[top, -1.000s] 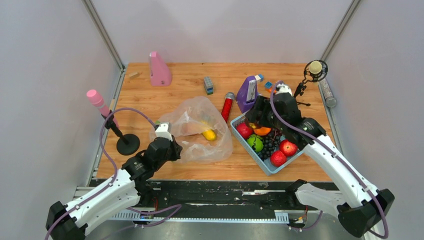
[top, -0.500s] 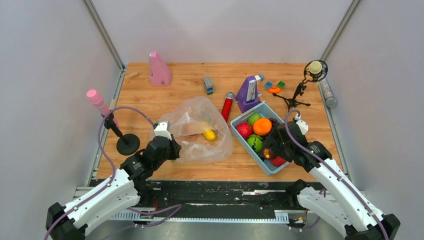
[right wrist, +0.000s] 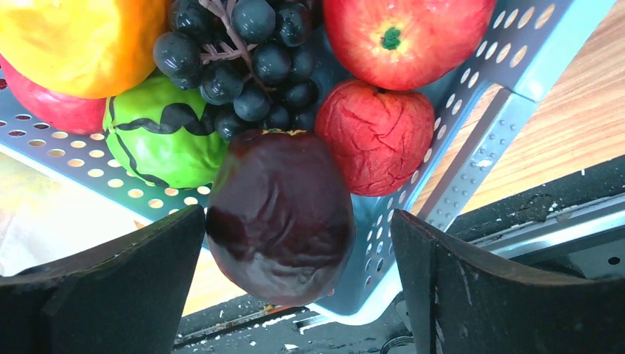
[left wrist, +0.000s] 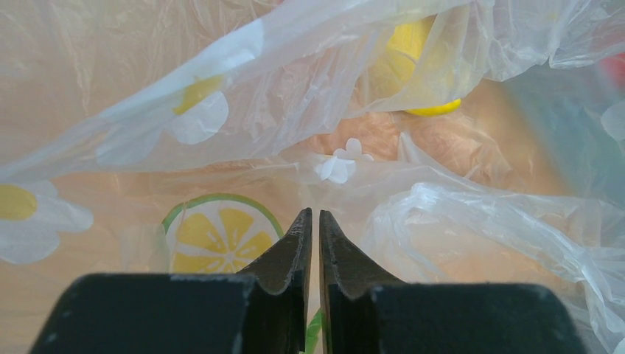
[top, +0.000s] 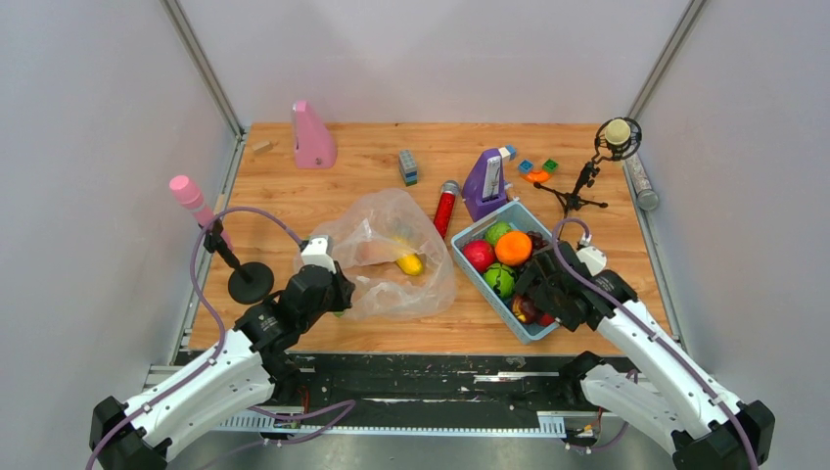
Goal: Untie the knot of the plastic bag and take out the fruit
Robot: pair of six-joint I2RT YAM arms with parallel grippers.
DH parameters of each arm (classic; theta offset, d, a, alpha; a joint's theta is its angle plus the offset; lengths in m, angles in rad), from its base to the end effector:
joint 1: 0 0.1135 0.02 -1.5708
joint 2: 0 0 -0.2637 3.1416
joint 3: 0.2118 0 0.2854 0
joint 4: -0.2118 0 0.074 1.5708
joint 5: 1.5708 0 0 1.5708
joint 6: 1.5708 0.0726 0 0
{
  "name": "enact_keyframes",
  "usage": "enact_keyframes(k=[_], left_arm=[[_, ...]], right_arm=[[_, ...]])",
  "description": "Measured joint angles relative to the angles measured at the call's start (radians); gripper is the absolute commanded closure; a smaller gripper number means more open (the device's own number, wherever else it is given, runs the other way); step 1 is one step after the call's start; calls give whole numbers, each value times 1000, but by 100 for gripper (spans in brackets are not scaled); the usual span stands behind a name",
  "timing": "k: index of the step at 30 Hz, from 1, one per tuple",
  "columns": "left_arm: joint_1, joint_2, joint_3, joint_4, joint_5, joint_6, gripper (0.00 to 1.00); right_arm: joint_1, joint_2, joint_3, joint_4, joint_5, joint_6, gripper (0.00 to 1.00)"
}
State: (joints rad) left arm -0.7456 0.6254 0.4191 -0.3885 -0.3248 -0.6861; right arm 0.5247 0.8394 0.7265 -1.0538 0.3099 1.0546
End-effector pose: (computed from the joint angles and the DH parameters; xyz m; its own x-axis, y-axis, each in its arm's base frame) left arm 0.1699 -0.1254 0.1894 -0.6028 -0.2606 -0.7541 0.0864 0.9183 -0.3864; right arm 0.1705 0.0731 0.2063 -0.7174 0.5418 -0.4379 0.5078 0.8371 0.2036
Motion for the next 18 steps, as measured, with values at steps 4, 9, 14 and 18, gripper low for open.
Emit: enact_keyframes(k=[4,9,14,18], left_arm=[[0,0,1,-2,0,2,81],[0,0,6,-11,-2,8,78],[0,0,31,-15,-11,13,76],[0,1,34,-15,-16,14,76]], right_arm=[[0,4,22,-32,17,15,0],[0,46,180,-109,82,-11,0],[31,171,431,-104,121,-132,1],[185,301,584,-11,129,-273,7]])
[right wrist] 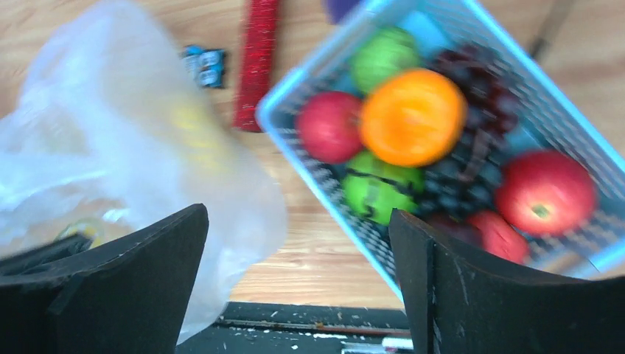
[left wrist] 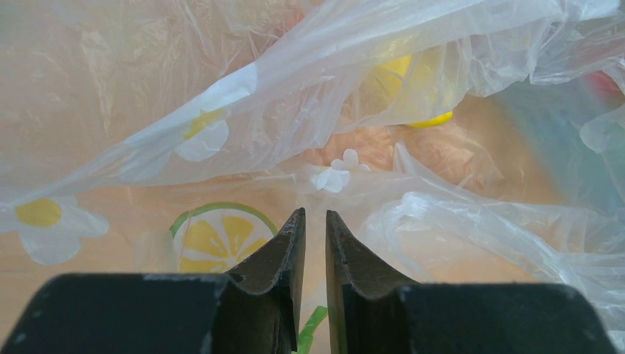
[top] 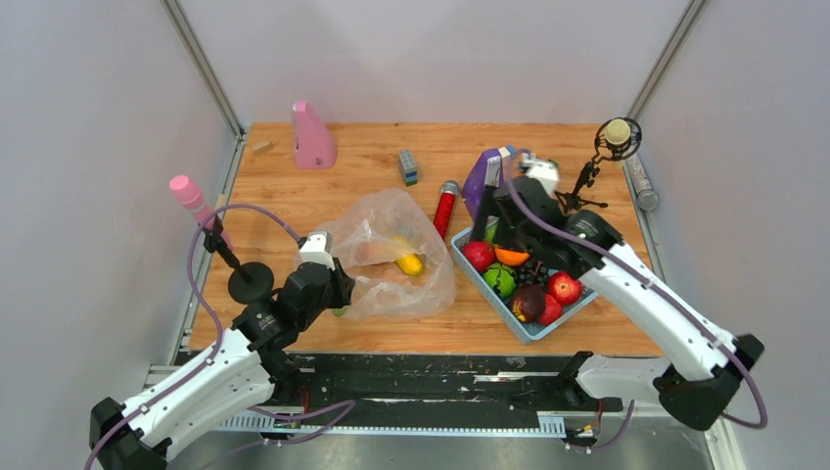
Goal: Untie the knot of the plastic bag and take out the fruit
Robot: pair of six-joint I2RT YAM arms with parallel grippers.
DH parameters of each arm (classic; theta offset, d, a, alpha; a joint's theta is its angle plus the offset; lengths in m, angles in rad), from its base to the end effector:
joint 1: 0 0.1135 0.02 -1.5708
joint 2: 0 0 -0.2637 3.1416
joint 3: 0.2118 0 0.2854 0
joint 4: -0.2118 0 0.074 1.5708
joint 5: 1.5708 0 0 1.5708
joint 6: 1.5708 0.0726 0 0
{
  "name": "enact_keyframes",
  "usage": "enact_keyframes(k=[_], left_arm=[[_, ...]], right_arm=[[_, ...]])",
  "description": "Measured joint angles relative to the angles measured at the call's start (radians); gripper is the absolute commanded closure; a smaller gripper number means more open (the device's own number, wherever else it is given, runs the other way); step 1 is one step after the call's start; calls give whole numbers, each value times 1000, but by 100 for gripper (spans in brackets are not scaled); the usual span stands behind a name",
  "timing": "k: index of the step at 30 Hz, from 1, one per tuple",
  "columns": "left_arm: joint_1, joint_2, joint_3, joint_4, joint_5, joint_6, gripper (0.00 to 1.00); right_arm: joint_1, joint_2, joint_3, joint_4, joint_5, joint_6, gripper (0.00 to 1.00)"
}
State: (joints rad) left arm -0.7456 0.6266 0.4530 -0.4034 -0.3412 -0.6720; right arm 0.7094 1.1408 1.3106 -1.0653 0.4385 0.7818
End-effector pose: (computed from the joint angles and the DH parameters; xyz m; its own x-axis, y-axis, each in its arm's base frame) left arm 0.1715 -0.1253 0.2013 -0.5834 -0.2598 -0.7695 0.0896 0.9211 -0.3789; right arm 0.2191 0.1475 0.3504 -0.6939 0.2450 -0.6771 0.1417 0.9684 0.2053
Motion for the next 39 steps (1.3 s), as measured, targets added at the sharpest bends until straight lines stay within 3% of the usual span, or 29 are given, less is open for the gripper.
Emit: enact_keyframes(k=[4,9,21,39], left_arm=[[0,5,0,0,-1,0,77],[0,8,0,3,-1,0,77],[0,14,-47,27,3,-11,80],[0,34,-123,111,25,-40,89]], right_arm=[[199,163,135,136,-28,-153,14],[320,353,275,278,-158,-258,26],[334,603,289,390,-333,-216,41],[259,844,334,416,-196,-159,39]])
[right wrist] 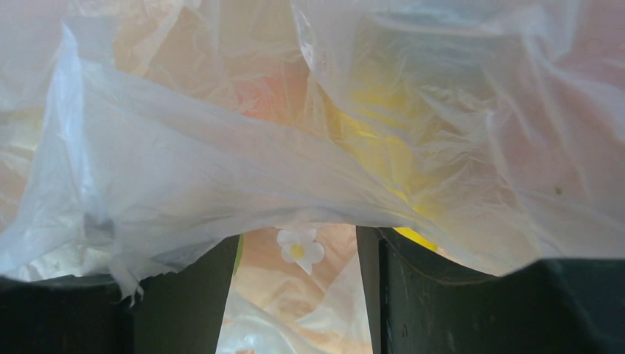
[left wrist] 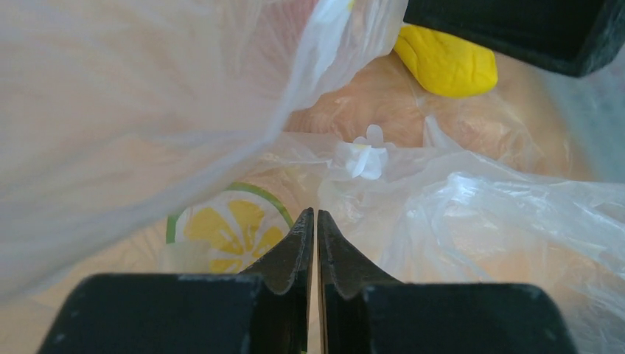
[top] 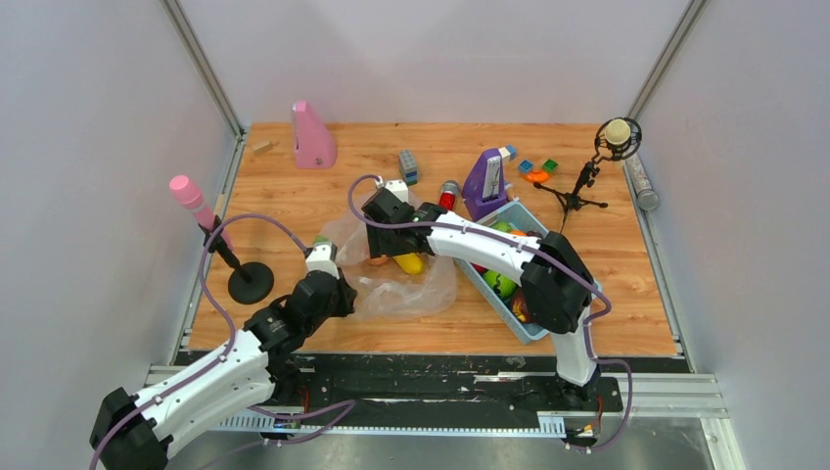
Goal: Untie the knot of the plastic bag and take out the fruit
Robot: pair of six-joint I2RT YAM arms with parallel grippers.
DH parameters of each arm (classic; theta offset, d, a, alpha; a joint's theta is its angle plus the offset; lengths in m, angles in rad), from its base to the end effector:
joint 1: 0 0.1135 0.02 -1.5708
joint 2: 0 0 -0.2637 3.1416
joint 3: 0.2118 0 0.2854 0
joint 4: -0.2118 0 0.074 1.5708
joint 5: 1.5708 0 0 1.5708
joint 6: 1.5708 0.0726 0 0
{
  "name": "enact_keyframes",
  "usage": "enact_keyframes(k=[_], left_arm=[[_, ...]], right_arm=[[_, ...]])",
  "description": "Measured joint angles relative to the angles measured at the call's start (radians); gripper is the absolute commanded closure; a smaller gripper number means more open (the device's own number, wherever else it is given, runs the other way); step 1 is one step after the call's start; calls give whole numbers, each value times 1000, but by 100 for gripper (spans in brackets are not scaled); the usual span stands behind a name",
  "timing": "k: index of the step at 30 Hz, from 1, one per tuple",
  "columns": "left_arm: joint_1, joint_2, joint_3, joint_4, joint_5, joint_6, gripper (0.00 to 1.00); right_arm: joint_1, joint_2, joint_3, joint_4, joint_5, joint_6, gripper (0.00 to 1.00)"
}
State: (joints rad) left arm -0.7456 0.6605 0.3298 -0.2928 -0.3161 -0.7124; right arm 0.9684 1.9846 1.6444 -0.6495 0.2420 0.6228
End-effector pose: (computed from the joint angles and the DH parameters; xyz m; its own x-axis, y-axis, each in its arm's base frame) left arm 0.1705 -0.1267 0.1579 -0.6249 -0.2686 -0.7330 0.0673 0.9169 -0.3933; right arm 0.2911 0.3926 0.1976 -0.8078 -0.1753 -0.5627 -0.3130 0.9366 0.1575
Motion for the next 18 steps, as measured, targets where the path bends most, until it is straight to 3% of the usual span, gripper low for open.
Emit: enact_keyframes(k=[12,18], left_arm=[[0,18,-24,28,0,0,97],[0,23,-24,34,0,0,98]], right_arm=[[-5,39,19,49,10,-18,33],[-5,69,19,99,-34,-57,22]])
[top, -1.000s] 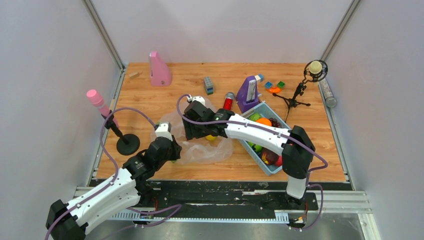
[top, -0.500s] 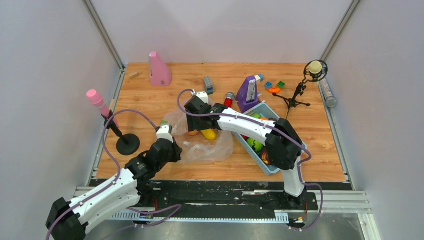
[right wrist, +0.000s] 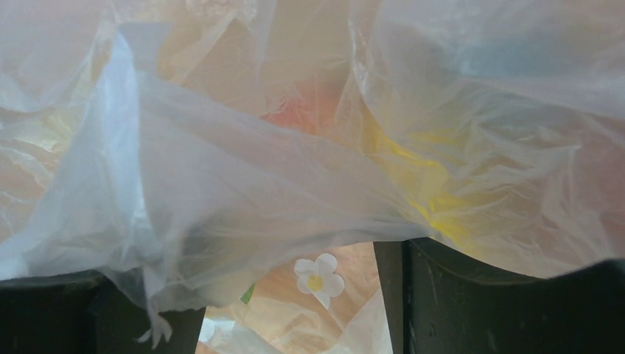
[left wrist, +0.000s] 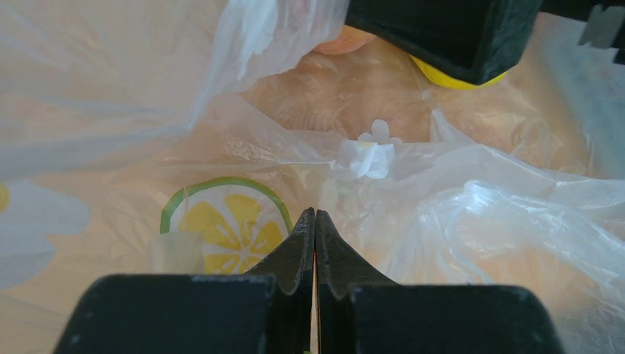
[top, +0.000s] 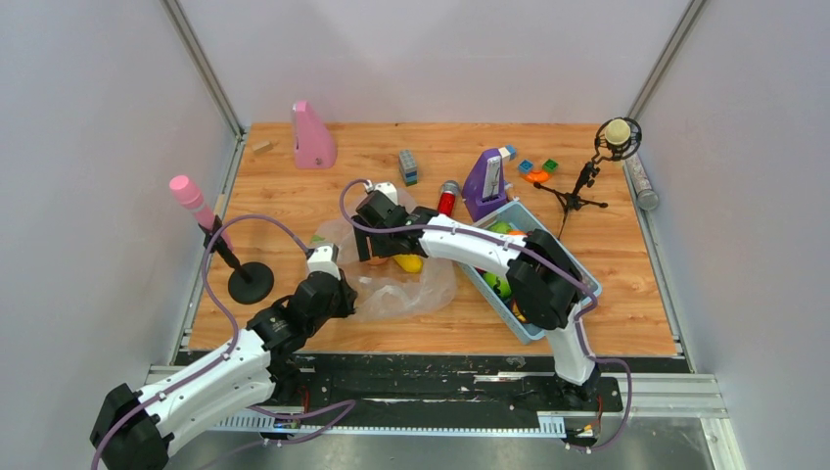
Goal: Untie the knot of the plastic bag and take out the fruit
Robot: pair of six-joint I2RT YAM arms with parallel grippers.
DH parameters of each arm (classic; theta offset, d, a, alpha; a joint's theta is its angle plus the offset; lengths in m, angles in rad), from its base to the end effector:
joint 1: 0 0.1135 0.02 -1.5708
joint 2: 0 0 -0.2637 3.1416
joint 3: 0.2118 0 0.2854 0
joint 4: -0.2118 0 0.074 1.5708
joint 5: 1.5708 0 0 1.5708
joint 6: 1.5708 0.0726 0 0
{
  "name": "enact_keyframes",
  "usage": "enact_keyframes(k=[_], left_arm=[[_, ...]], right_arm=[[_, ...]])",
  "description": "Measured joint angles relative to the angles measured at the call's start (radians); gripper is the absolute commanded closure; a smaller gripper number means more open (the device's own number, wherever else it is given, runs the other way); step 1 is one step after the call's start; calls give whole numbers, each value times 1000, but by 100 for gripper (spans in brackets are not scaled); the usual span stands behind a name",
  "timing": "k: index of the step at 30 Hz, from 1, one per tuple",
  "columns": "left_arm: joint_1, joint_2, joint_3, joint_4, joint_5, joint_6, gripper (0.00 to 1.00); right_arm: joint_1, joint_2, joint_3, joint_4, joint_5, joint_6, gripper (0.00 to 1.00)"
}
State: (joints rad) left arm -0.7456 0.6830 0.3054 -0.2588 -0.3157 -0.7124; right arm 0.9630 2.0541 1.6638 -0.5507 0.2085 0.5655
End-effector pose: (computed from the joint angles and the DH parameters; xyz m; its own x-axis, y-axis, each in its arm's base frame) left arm 0.1710 -0.1272 0.1478 -0.6321 -0.2621 -0.7293 0.0638 0.9203 -0.3860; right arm 0.3029 0.4091 0.1791 -0.7827 -0.2071 -0.5869 -0.3720 0.9117 0.1744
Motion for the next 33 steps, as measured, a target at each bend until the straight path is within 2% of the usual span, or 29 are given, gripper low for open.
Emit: enact_keyframes(k=[9,19,25,33], left_arm=[[0,-5,0,0,0,0,99],[0,-29,0,-13,0,0,100],[0,-26,0,-14,8,0,100],[0,-35,0,-22,18,-6,100]], right_arm=[[0,53,20,34,-8,-45,12],[-1,71,18,78,-9,-71,18],[-1,71,18,138,-9,-100,11],[0,72,-8,228,-6,-145,11]])
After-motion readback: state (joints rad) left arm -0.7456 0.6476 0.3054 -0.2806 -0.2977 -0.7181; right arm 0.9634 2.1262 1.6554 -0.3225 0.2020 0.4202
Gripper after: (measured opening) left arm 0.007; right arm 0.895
